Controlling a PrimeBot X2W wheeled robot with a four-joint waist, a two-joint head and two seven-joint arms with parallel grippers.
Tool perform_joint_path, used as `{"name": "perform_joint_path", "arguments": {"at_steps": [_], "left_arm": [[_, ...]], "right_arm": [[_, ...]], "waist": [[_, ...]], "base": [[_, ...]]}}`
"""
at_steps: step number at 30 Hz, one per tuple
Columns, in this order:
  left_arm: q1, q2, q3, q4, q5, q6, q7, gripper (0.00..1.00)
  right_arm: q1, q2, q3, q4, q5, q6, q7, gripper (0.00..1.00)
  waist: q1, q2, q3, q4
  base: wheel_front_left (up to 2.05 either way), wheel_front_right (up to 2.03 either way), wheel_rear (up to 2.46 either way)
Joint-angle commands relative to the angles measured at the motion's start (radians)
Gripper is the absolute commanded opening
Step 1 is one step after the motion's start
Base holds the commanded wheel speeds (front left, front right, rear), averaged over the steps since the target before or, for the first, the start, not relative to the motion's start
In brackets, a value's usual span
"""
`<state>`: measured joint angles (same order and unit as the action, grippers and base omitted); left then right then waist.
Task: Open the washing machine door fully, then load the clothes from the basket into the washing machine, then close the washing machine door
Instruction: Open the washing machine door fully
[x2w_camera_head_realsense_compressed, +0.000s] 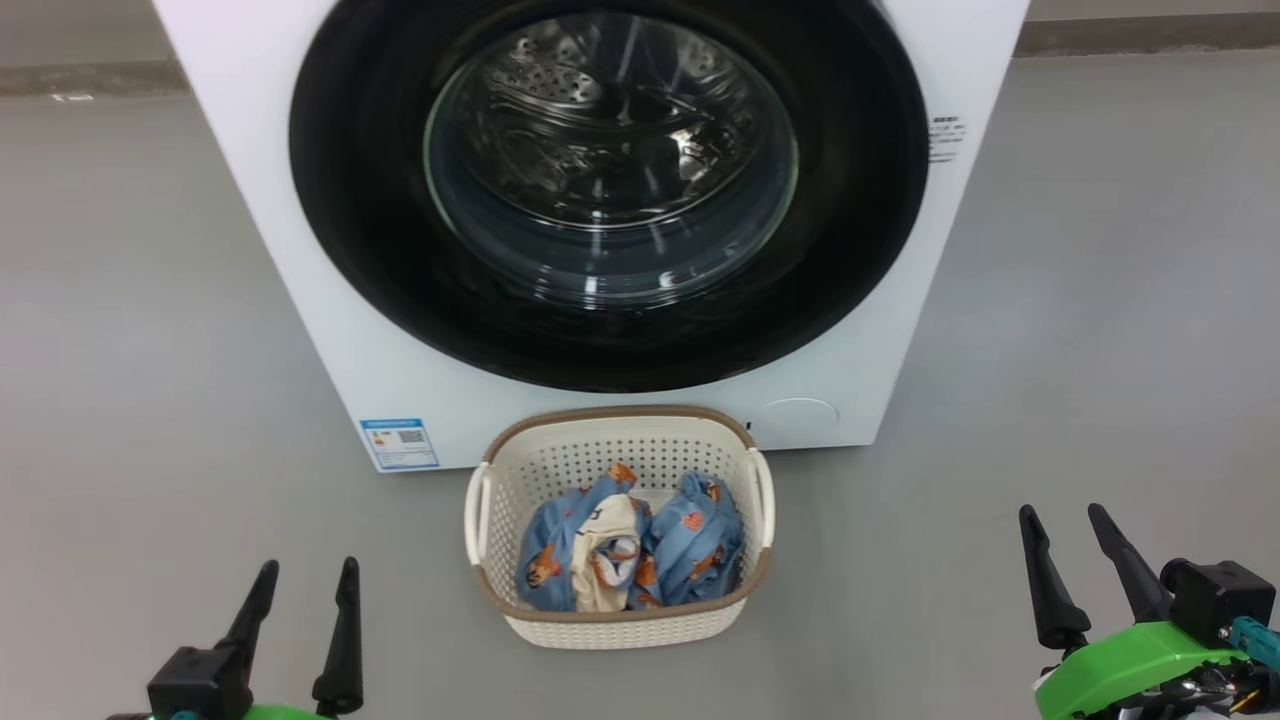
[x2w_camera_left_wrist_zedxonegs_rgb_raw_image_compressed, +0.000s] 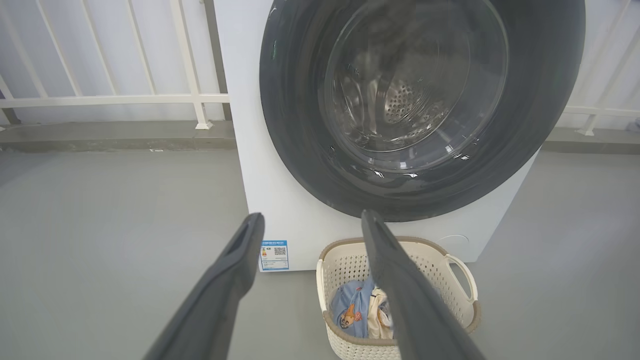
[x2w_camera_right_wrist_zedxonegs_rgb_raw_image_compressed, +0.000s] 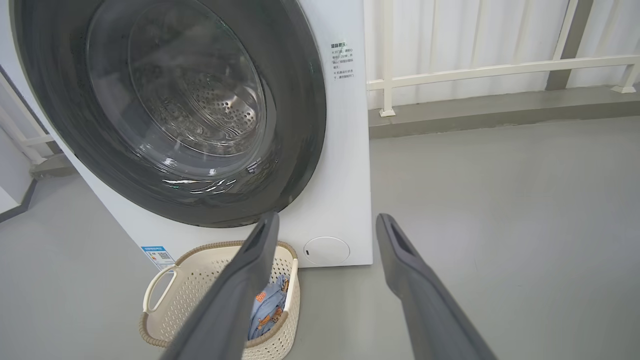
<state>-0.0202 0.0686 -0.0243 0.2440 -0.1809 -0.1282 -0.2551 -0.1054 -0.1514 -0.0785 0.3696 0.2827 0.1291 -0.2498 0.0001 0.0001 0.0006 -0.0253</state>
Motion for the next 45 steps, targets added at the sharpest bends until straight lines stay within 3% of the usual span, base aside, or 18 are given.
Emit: {"name": "perform_joint_path", "arguments": {"at_steps": [1, 22, 37, 38, 39, 40, 45], "left_arm": [[-0.047, 0.015, 0.029, -0.025, 0.009, -0.003, -0.007, 1.0], [-0.055, 0.01, 0.022, -0.057, -0.033, -0.003, -0.007, 1.0], [-0.052, 0.01, 0.007, -0.063, -0.042, -0.003, -0.007, 1.0], [-0.051, 0.009, 0.006, -0.063, -0.043, -0.003, -0.007, 1.0], [-0.05, 0.008, 0.005, -0.063, -0.044, -0.003, -0.007, 1.0], [-0.05, 0.007, 0.004, -0.063, -0.045, -0.003, -0.007, 1.0], [-0.043, -0.002, 0.009, -0.065, -0.052, -0.003, -0.007, 1.0]], "right_arm": [[-0.017, -0.011, 0.018, -0.028, -0.018, 0.002, -0.012, 1.0], [-0.026, -0.003, 0.013, -0.03, -0.017, 0.002, -0.012, 1.0], [-0.035, 0.004, 0.019, -0.029, 0.005, 0.002, -0.012, 1.0], [-0.038, 0.004, 0.024, -0.027, 0.008, 0.002, -0.012, 0.38], [-0.042, 0.004, 0.028, -0.029, 0.012, 0.002, -0.012, 0.11], [-0.045, 0.004, 0.035, -0.031, 0.018, 0.002, -0.012, 0.0], [-0.074, 0.023, 0.043, -0.06, 0.088, 0.002, -0.012, 0.0]], "waist": [[0.0, -0.0001, 0.002, 0.0], [0.0, -0.0001, 0.015, -0.01], [0.0, -0.0001, 0.016, -0.009], [0.0, -0.0001, 0.017, -0.008], [0.0, -0.0001, 0.018, -0.007], [0.0, -0.0001, 0.019, -0.006], [0.0, -0.0001, 0.022, -0.001]], "base": [[1.17, 1.17, -2.33], [1.24, 1.15, -2.39], [0.37, 0.33, -0.71], [0.0, 0.0, 0.0], [0.0, 0.0, 0.0], [0.0, 0.0, 0.0], [0.0, 0.0, 0.0]]}}
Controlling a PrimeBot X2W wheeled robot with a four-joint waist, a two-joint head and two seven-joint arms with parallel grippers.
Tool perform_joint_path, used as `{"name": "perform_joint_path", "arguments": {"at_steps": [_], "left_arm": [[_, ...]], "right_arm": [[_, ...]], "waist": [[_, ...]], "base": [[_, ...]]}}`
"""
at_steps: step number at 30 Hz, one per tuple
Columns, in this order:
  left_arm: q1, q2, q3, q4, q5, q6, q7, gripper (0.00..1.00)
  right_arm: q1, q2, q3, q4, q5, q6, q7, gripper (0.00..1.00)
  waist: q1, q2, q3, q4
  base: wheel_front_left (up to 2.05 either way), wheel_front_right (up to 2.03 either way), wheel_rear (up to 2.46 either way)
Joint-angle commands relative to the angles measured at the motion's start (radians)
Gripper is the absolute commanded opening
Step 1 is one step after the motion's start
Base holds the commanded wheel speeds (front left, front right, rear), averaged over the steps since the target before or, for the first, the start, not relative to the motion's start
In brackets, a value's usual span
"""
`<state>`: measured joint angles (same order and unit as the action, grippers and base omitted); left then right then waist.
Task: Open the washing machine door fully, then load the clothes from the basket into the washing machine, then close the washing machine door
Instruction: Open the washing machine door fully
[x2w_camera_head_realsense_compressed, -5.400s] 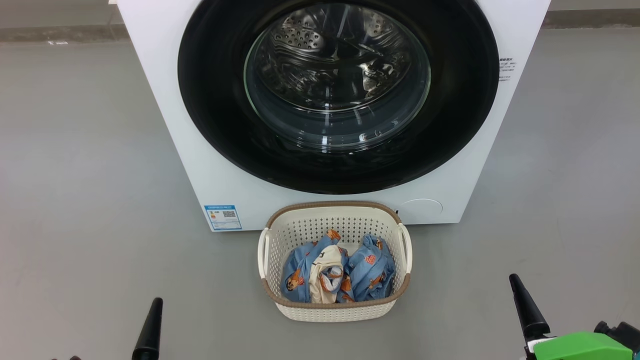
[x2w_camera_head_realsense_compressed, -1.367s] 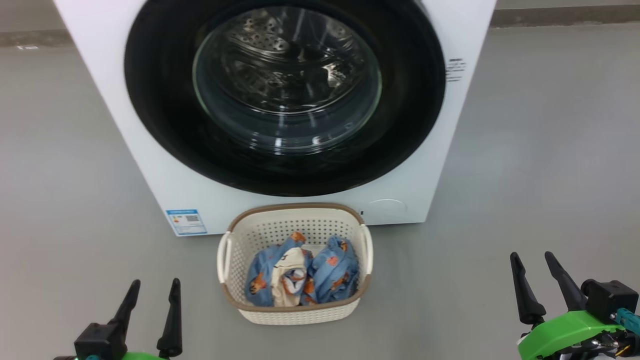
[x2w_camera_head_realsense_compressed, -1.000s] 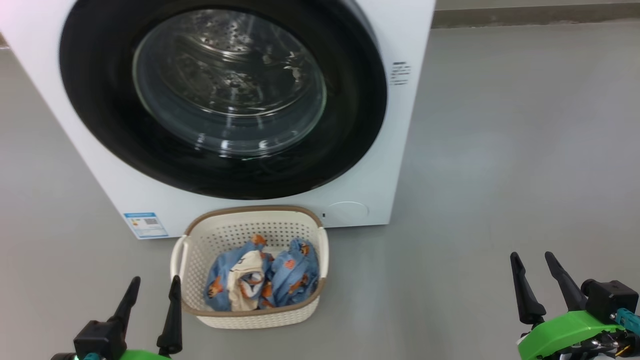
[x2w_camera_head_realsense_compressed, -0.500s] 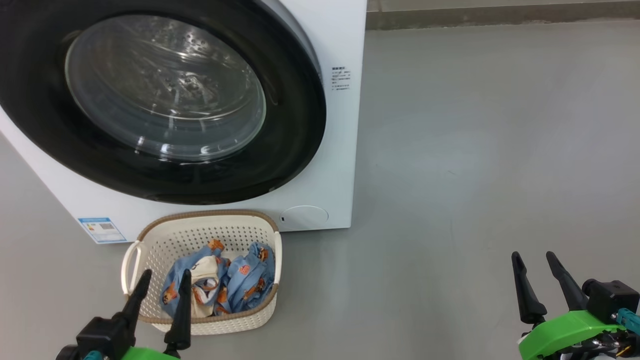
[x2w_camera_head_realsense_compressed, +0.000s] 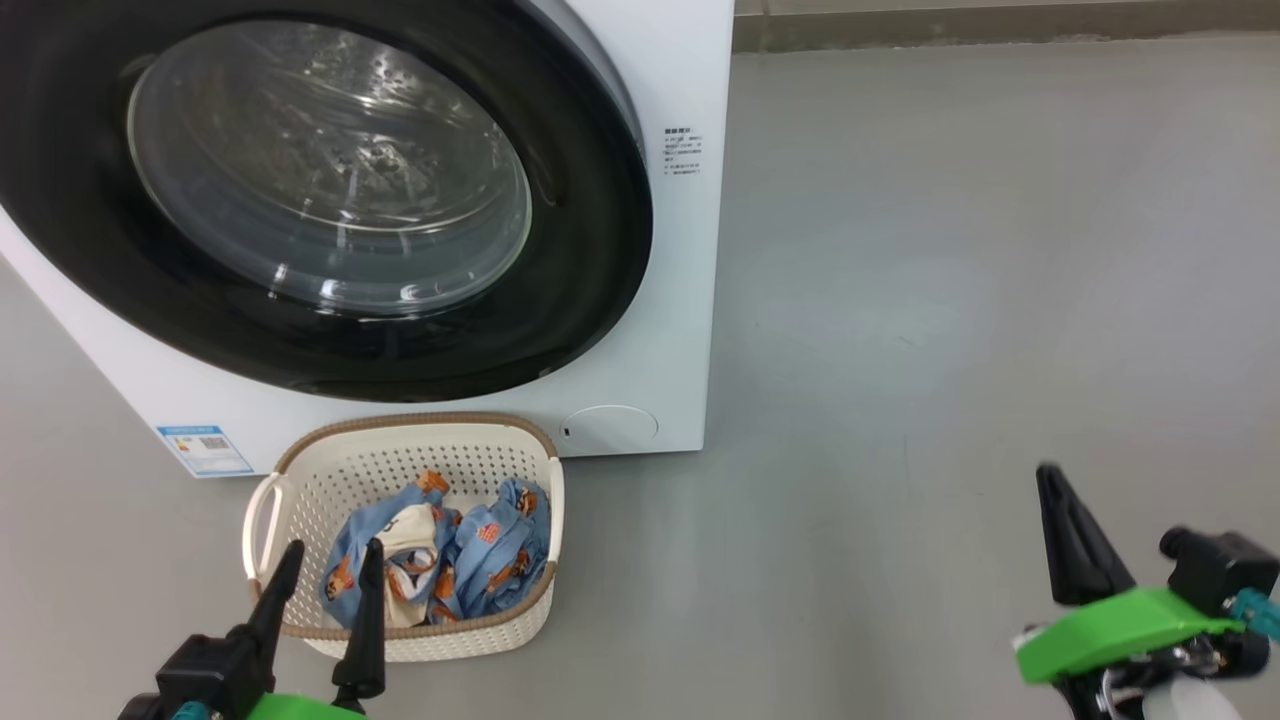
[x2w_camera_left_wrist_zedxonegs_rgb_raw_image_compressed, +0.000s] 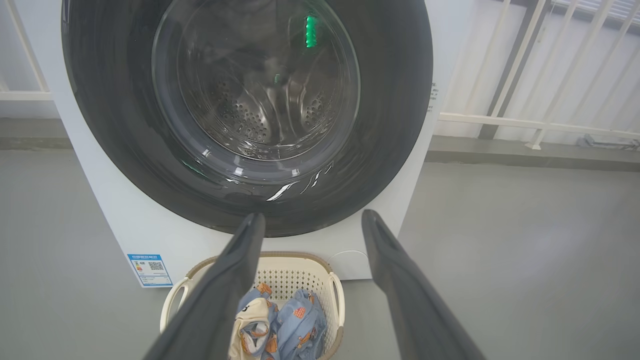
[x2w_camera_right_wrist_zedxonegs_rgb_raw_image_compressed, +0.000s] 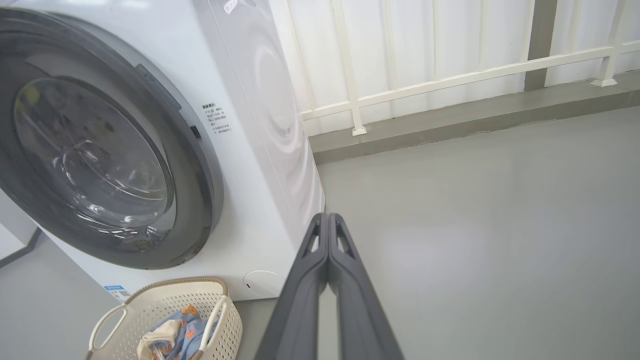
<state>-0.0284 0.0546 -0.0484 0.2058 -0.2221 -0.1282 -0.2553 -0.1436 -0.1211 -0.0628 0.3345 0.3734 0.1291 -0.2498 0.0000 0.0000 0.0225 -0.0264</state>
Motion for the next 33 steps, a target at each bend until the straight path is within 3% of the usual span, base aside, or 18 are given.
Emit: {"name": "perform_joint_path", "arguments": {"at_steps": [1, 12, 19, 25, 29, 33], "left_arm": [[-0.033, 0.01, 0.033, -0.028, -0.012, -0.003, -0.006, 1.0], [-0.044, -0.002, 0.023, -0.031, -0.028, -0.003, -0.006, 1.0], [-0.067, -0.004, 0.011, -0.041, -0.034, -0.003, -0.006, 1.0], [-0.104, -0.004, -0.006, -0.049, -0.056, -0.003, -0.006, 1.0], [-0.124, -0.004, -0.018, -0.053, -0.065, -0.003, -0.006, 1.0], [-0.157, -0.004, -0.038, -0.059, -0.082, 0.002, -0.006, 1.0]], "right_arm": [[-0.043, -0.002, 0.028, -0.034, 0.022, 0.002, -0.012, 0.0], [-0.163, 0.026, 0.047, -0.127, 0.368, 0.002, -0.012, 0.0], [-0.274, 0.006, 0.09, -0.15, 0.629, 0.002, -0.012, 0.0], [-0.41, -0.057, 0.14, -0.126, 0.881, 0.002, -0.012, 0.0], [-0.479, -0.101, 0.184, -0.096, 0.961, 0.002, -0.011, 0.0], [-0.604, -0.166, 0.26, -0.047, 1.069, 0.002, 0.057, 0.0]], "waist": [[0.0, 0.0, 0.001, 0.002], [0.0, 0.0, 0.024, 0.027], [0.0, 0.0, 0.058, 0.053], [0.0, 0.0, 0.11, 0.081], [0.0, 0.0, 0.138, 0.098], [0.0, 0.0, 0.193, 0.13]], "base": [[0.0, 0.0, 0.0], [0.0, 0.0, 0.0], [0.0, 0.0, 0.0], [0.0, 0.0, 0.0], [0.0, 0.0, 0.0], [0.0, 0.0, 0.0]]}}
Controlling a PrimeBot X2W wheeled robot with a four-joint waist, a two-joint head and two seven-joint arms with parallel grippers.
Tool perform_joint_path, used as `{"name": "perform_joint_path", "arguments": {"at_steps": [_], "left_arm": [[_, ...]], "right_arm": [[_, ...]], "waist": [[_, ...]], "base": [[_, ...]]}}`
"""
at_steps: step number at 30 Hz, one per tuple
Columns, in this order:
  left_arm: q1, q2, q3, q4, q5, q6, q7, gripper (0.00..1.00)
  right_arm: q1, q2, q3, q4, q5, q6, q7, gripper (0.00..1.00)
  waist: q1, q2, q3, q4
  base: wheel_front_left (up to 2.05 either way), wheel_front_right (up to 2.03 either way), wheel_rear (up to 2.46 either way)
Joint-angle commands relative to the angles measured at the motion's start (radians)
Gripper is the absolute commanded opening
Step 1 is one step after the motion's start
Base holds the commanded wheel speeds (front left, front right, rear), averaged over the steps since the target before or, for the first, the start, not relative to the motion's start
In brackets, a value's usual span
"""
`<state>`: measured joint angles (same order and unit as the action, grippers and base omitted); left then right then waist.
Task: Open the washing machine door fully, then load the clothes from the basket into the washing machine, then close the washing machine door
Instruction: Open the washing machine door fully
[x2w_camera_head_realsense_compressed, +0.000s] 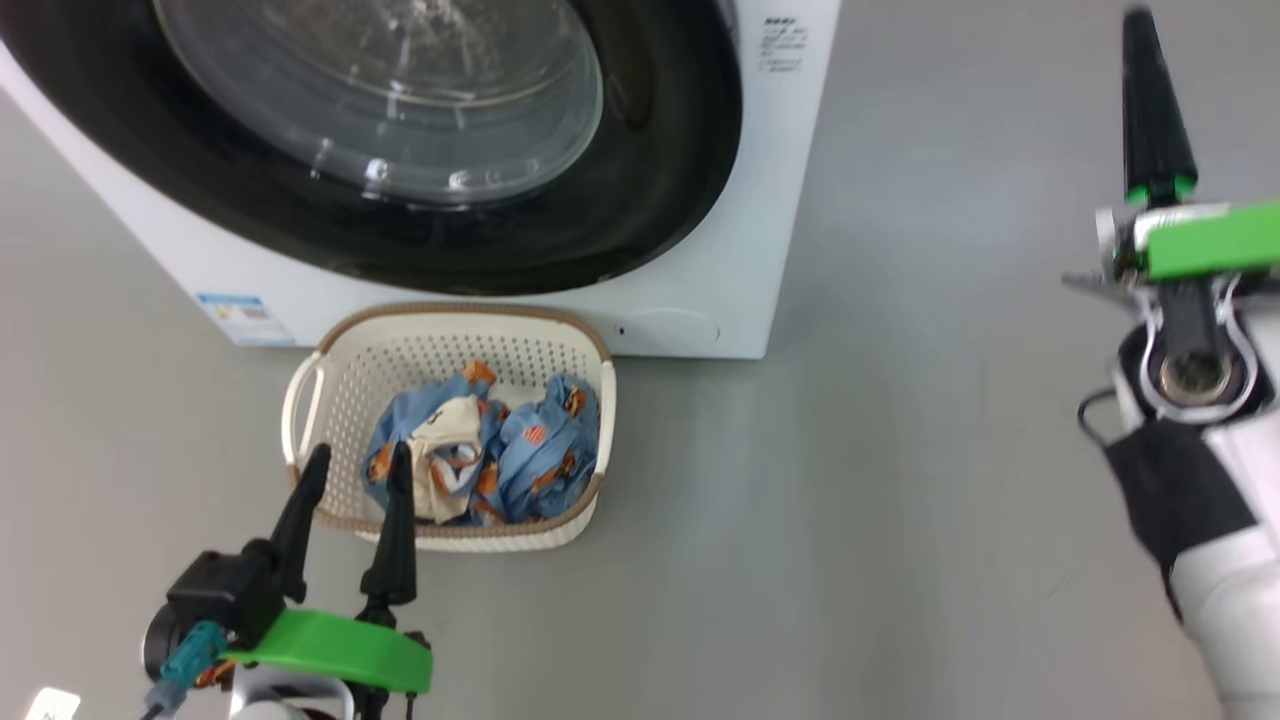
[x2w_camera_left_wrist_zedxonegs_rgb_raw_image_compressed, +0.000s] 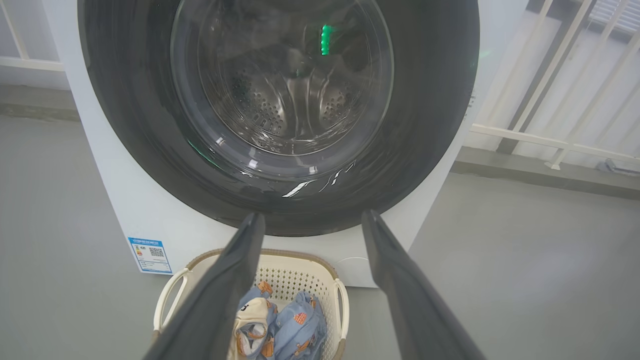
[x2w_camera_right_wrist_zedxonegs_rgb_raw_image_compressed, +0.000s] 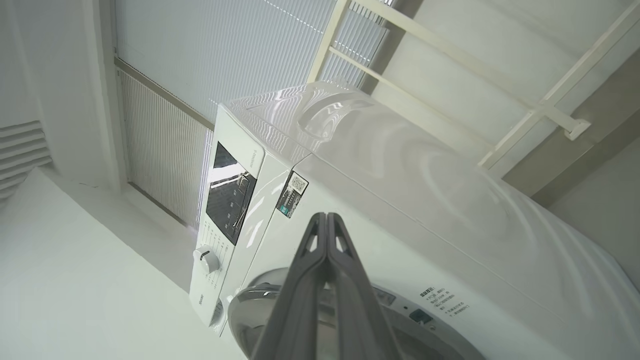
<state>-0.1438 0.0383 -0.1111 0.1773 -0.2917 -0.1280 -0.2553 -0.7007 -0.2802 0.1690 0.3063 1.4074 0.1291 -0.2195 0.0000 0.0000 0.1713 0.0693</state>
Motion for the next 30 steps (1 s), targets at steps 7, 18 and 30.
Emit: {"name": "perform_joint_path", "arguments": {"at_steps": [7, 18, 30], "left_arm": [[-0.083, 0.012, -0.007, -0.039, -0.036, 0.011, -0.006, 1.0], [-0.134, 0.012, -0.04, -0.059, -0.063, 0.023, -0.006, 1.0], [-0.185, 0.012, -0.075, -0.078, -0.089, 0.031, -0.006, 1.0]], "right_arm": [[-0.164, -0.06, 0.031, 0.015, 0.189, 0.002, 0.211, 0.0], [-0.331, -0.107, 0.071, 0.149, 0.246, 0.002, 0.574, 0.0], [-0.498, -0.092, 0.075, 0.271, 0.247, 0.002, 0.757, 0.0]], "waist": [[0.0, 0.0, 0.111, 0.078], [0.0, 0.0, 0.207, 0.127], [0.0, 0.0, 0.307, 0.167]], "base": [[0.0, 0.0, 0.0], [0.0, 0.0, 0.0], [0.0, 0.0, 0.0]]}}
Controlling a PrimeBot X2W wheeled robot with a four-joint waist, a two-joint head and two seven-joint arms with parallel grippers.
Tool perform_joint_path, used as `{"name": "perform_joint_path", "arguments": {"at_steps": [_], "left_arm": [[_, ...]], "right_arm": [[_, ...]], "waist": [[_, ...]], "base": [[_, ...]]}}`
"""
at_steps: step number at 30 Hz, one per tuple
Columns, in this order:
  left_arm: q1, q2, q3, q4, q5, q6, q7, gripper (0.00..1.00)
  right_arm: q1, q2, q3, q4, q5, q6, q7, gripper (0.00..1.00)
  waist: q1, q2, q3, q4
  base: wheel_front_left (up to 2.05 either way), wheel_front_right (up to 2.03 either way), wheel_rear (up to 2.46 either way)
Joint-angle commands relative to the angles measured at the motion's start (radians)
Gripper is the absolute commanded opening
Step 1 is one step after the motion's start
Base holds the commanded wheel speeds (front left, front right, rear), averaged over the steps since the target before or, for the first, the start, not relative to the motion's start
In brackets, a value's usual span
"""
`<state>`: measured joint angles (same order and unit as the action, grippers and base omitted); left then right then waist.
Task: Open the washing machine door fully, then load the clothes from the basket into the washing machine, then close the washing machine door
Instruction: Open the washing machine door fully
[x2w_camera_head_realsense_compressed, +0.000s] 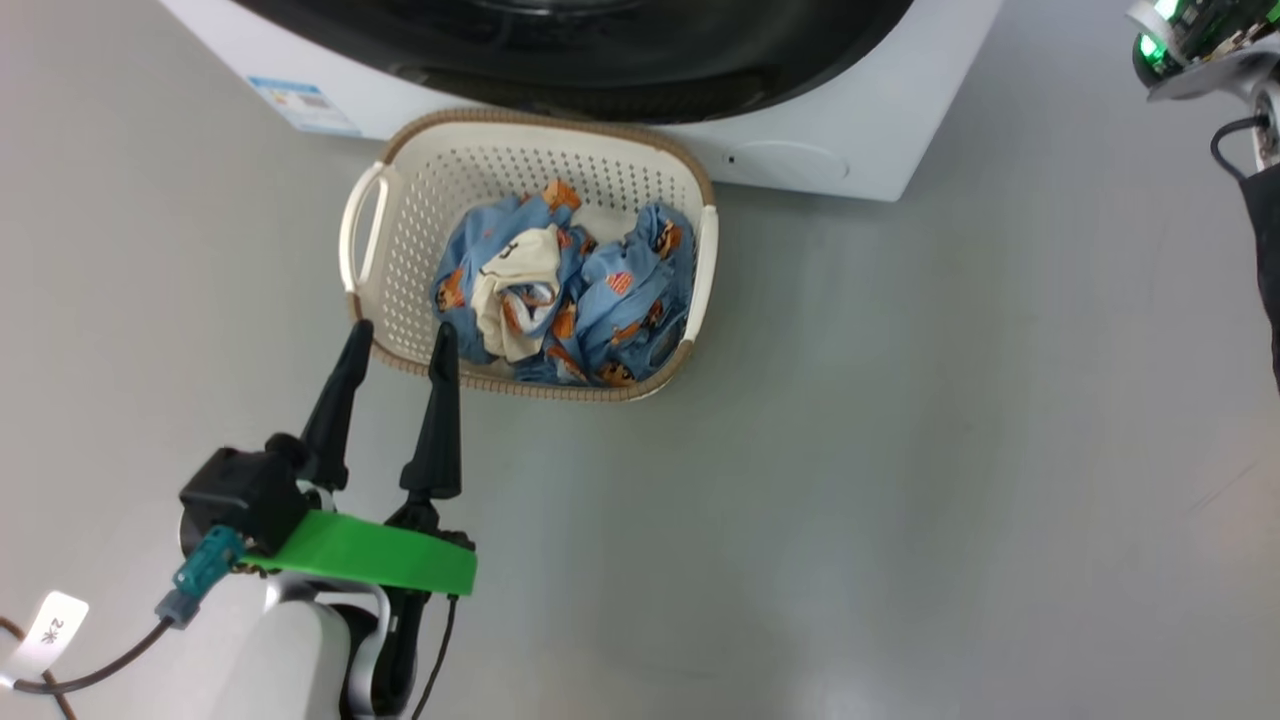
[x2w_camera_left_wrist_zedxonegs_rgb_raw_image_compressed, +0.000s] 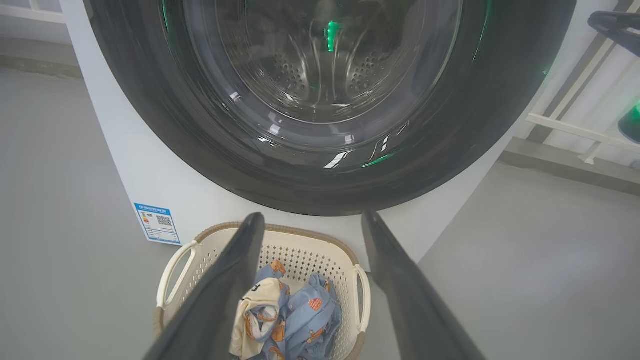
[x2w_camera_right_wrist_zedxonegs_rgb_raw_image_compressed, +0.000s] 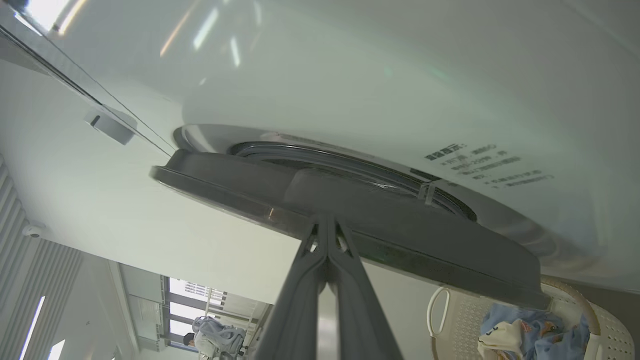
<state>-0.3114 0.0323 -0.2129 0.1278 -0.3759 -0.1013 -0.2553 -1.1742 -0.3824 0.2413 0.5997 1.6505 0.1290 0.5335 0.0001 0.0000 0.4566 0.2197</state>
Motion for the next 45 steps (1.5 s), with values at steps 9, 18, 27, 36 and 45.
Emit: {"name": "perform_joint_path", "arguments": {"at_steps": [9, 18, 27, 36, 45], "left_arm": [[-0.046, 0.018, 0.002, -0.039, -0.017, 0.008, -0.006, 1.0], [-0.06, 0.018, -0.021, -0.05, -0.033, 0.015, -0.006, 1.0], [-0.073, 0.018, -0.034, -0.054, -0.043, 0.02, -0.006, 1.0], [-0.063, 0.018, -0.028, -0.04, -0.033, 0.021, -0.006, 1.0], [-0.024, 0.018, -0.015, -0.027, -0.01, 0.019, -0.006, 1.0]], "right_arm": [[-0.094, 0.014, -0.004, 0.022, -0.02, 0.002, 0.03, 0.0], [-0.148, 0.021, 0.008, 0.046, -0.057, 0.002, 0.04, 0.0], [-0.154, 0.034, 0.029, 0.036, -0.08, 0.002, 0.05, 0.0], [-0.076, 0.037, 0.073, 0.006, -0.095, 0.002, 0.082, 0.0], [0.039, 0.052, 0.107, -0.04, -0.091, 0.002, 0.093, 0.0]], "waist": [[0.0, 0.0, 0.06, 0.045], [0.0, 0.0, 0.095, 0.067], [0.0, 0.0, 0.108, 0.074], [0.0, 0.0, 0.062, 0.066], [0.0, 0.0, -0.012, 0.054]], "base": [[0.0, 0.0, 0.0], [0.0, 0.0, 0.0], [0.0, 0.0, 0.0], [0.0, 0.0, 0.0], [0.0, 0.0, 0.0]]}}
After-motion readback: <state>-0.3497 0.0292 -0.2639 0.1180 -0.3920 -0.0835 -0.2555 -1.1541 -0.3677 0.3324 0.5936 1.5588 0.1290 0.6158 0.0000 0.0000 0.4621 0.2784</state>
